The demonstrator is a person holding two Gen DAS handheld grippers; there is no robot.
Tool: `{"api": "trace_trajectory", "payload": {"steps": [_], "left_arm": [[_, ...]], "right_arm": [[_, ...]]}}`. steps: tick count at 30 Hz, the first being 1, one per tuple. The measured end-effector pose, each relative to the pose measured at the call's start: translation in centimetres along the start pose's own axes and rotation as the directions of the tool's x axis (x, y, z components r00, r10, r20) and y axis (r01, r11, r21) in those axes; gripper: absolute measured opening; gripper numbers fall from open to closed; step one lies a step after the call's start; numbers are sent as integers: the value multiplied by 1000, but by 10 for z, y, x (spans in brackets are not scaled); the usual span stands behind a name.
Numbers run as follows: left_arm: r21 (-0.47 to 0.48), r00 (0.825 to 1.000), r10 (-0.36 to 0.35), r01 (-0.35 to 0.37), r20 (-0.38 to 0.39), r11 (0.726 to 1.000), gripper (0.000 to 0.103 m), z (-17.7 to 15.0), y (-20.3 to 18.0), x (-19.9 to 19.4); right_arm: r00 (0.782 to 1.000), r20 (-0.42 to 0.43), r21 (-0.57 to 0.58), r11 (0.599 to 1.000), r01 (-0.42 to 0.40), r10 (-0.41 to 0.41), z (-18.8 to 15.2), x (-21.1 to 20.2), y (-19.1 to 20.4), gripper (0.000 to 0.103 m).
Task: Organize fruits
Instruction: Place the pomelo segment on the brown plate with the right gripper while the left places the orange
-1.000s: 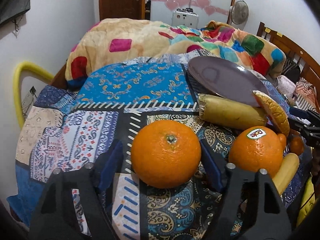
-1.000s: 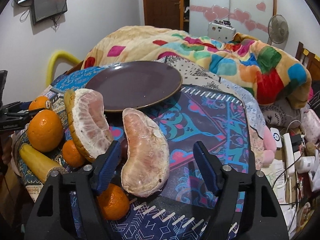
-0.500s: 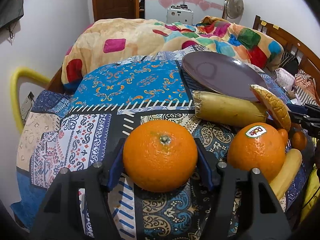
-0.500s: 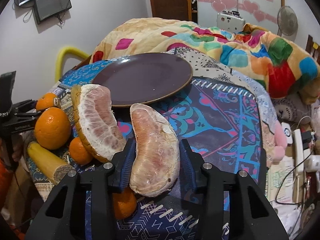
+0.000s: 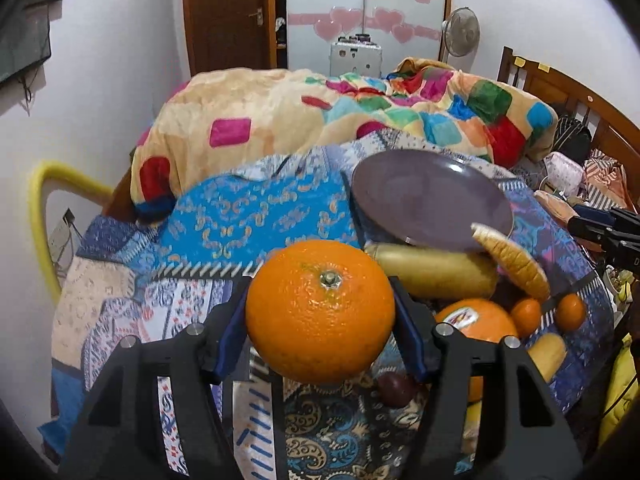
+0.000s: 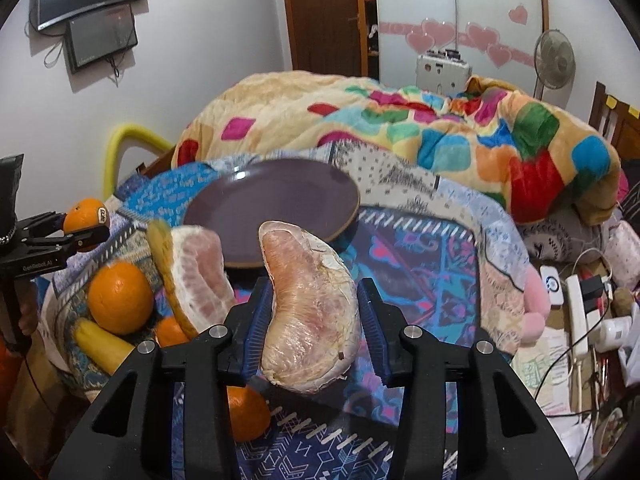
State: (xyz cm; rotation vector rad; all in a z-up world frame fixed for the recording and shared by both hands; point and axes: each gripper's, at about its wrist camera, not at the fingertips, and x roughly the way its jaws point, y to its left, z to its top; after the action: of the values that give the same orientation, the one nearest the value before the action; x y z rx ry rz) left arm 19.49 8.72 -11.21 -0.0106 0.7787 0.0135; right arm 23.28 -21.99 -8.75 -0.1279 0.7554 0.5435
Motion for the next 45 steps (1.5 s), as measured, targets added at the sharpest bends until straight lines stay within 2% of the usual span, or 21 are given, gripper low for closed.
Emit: {"api": "trace_trajectory", "payload": {"steps": [14,23,31,45], "left_arm": [[70,996,-27,22,82,997,64,53,-31,3],[91,998,-25,20,64,996,64,74,-46,36],[94,999,-35,35,5,995,64,89,-52,73],[120,990,-46,61,-130,991,64,99,-62,130]], "right_arm": [[992,127,-7,1000,21,-20,41,-8,-3,40],[989,143,-13,999,32,-30,60,11,-3,40],[994,103,-18,999,36,-34,71,45,-4,40],[998,-52,-40,998,38,-41,76,110,-3,40]]}}
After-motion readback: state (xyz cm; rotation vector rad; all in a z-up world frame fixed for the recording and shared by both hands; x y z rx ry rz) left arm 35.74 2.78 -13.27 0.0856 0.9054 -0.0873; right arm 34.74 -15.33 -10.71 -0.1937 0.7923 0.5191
